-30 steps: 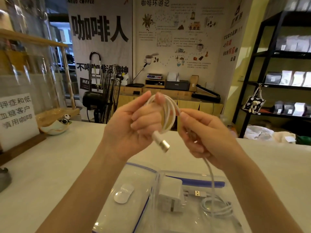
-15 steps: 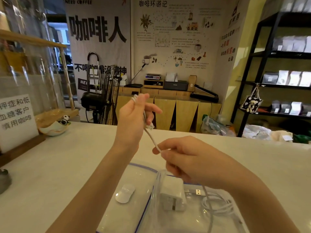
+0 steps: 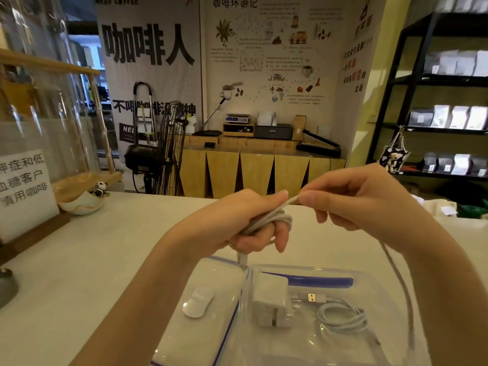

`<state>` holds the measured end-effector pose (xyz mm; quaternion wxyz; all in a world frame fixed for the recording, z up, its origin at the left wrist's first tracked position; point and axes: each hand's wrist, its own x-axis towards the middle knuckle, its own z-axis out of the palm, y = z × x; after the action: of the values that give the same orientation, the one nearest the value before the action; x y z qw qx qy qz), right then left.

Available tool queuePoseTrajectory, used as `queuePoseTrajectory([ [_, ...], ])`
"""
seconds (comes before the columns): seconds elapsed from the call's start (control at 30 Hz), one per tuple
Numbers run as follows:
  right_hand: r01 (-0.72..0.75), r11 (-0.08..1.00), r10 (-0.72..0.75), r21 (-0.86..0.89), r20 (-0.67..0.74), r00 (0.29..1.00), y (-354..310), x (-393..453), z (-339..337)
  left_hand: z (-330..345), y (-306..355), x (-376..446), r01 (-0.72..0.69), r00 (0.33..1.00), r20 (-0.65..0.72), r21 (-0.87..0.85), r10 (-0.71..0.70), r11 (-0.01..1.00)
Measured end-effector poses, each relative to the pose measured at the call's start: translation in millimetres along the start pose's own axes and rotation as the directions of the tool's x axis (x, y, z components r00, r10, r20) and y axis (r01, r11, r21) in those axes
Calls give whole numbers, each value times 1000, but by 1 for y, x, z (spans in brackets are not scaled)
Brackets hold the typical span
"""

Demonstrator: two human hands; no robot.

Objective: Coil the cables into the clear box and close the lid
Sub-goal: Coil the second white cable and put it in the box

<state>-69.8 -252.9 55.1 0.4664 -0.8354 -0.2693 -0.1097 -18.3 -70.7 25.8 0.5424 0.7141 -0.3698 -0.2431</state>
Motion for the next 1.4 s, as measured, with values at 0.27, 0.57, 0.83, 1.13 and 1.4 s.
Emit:
queuePoseTrajectory([
  [0.27, -130, 991, 132, 23, -76, 988, 13, 13, 18, -19, 5, -6, -85, 859, 115, -929, 499, 361],
  [0.57, -140, 952, 199, -271, 203, 959, 6, 10, 70, -14, -7, 8, -610, 723, -626, -382, 292, 694],
  [0.83, 8, 781, 134, -624, 181, 974, -13, -5, 39, -7, -22, 14, -194, 728, -510, 488, 458, 851],
  [1.13, 211, 882, -297, -421, -150, 943, 12, 5, 13, 7, -6, 12, -68, 957, -273, 113, 97, 991],
  [1.4, 212, 976, -194, 43, -258, 946, 26, 19, 49, 3, -3, 6, -207, 970, -11, -567, 244, 797],
])
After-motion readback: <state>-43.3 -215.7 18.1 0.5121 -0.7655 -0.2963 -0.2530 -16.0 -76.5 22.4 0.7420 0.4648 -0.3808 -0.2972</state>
